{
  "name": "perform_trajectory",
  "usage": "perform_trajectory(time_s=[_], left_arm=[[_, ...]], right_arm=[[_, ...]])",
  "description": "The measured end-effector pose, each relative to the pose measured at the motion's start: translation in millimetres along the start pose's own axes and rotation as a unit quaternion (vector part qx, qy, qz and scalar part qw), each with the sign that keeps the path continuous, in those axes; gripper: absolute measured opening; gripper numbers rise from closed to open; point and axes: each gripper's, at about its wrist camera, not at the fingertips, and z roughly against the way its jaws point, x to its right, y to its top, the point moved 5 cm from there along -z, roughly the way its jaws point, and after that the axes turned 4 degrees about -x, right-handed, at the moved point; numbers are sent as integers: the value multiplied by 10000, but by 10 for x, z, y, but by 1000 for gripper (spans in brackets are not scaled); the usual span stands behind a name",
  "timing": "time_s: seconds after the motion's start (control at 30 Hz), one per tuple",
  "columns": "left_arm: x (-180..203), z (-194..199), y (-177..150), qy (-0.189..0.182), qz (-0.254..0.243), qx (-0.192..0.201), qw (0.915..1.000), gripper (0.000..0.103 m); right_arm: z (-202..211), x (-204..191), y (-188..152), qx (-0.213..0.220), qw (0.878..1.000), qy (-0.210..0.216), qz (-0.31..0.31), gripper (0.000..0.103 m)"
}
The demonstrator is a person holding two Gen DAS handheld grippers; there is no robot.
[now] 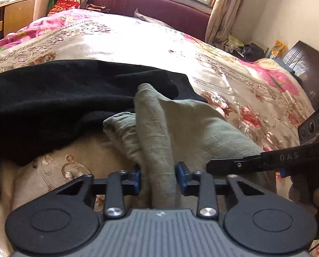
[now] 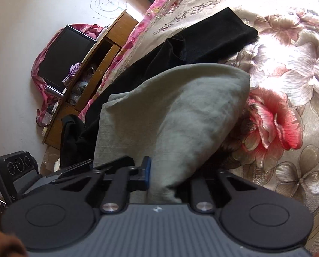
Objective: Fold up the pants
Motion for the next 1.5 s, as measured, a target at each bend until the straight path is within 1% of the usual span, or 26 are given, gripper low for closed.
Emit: perform_trajectory(time_s=[0.07, 0.17, 0.2, 0.23, 0.3, 0.33, 0.43, 0.47, 0.5, 0.53, 0.6, 0.63, 0.67, 0.7, 0.77, 0.83, 0.93, 1.03, 1.13, 1.17, 1.2, 1.23, 1.3, 1.33, 1.4, 1.5], left_arm=[[-77, 195, 71, -118, 159, 152, 9997, 34], [-156, 494, 157, -4, 51, 445, 9990, 34], [-190, 542, 188, 55, 22, 492, 9988, 34], [-224, 560, 205, 114, 8, 511, 9986, 34], [-326, 502, 222, 239, 57, 399, 9989, 34], [-370, 467, 202, 310, 102, 367, 9988, 34], [-427, 353, 95, 305, 202, 191, 9991, 34], [-406, 325, 55, 390, 122, 167, 9990, 38], [-378, 293, 18, 444, 37, 128, 9989, 42], [-353, 239, -10, 523, -34, 34, 9986, 43], [-335, 83, -66, 839, -179, -226, 9961, 44], [-350, 15, -83, 964, -200, -284, 9947, 46], [-365, -30, -88, 1018, -177, -319, 9941, 48], [-373, -47, -81, 1052, -124, -338, 9938, 50], [-361, -6, -52, 1118, -48, -301, 9933, 50], [-319, 65, -39, 1221, -154, -216, 9922, 50], [-230, 178, -54, 1552, -348, -153, 9871, 51], [-133, 278, -60, 1658, -394, -102, 9853, 52], [-4, 378, -61, 1749, -485, 39, 9834, 59], [43, 411, -66, 1776, -538, 84, 9826, 63], [93, 440, -62, 1775, -575, 116, 9824, 68], [140, 468, -67, 1756, -599, 151, 9825, 69], [221, 530, -67, 1708, -619, 222, 9831, 71], [265, 563, -64, 1689, -609, 258, 9834, 72], [333, 623, -59, 1648, -584, 357, 9840, 77], [442, 667, -70, 1619, -598, 469, 9839, 84]], right_arm=[[36, -107, 43, 102, 9998, 144, 1, 12], [14, -378, 166, 189, 9981, 583, 98, 12], [-28, -477, 209, 170, 9975, 649, 213, 12], [-80, -555, 240, 137, 9971, 671, 325, 12], [-226, -672, 296, 52, 9969, 630, 466, 11], [-284, -671, 298, 6, 9975, 539, 464, 11], [-303, -530, 259, -17, 9994, 96, 340, 11], [-270, -438, 241, -16, 9997, -62, 251, 10], [-229, -334, 221, -14, 9993, -321, 203, 10], [-199, -254, 203, -21, 9982, -570, 197, 10], [-137, -117, 153, -57, 9935, -1107, 267, 11], [-101, -70, 145, -38, 9928, -1178, 203, 11], [-72, -43, 143, -10, 9938, -1107, 109, 12], [-52, -45, 140, 17, 9938, -1103, 117, 17], [-15, -98, 123, 32, 9920, -1219, 319, 23], [37, -198, 98, 154, 9880, -1427, 576, 25], [146, -298, 44, 349, 9826, -1689, 695, 27], [256, -427, -37, 609, 9713, -2091, 952, 29], [359, -580, -195, 879, 9534, -2582, 1293, 35], [390, -629, -225, 969, 9457, -2733, 1467, 40], [415, -641, -221, 1040, 9406, -2848, 1530, 48], [442, -612, -195, 1058, 9389, -2925, 1470, 52], [501, -478, -112, 1033, 9388, -3058, 1199, 52], [565, -415, -85, 1074, 9360, -3192, 1021, 52], [750, -434, -110, 1282, 9368, -3136, 874, 53], [939, -670, -264, 1478, 9400, -2881, 1078, 53]])
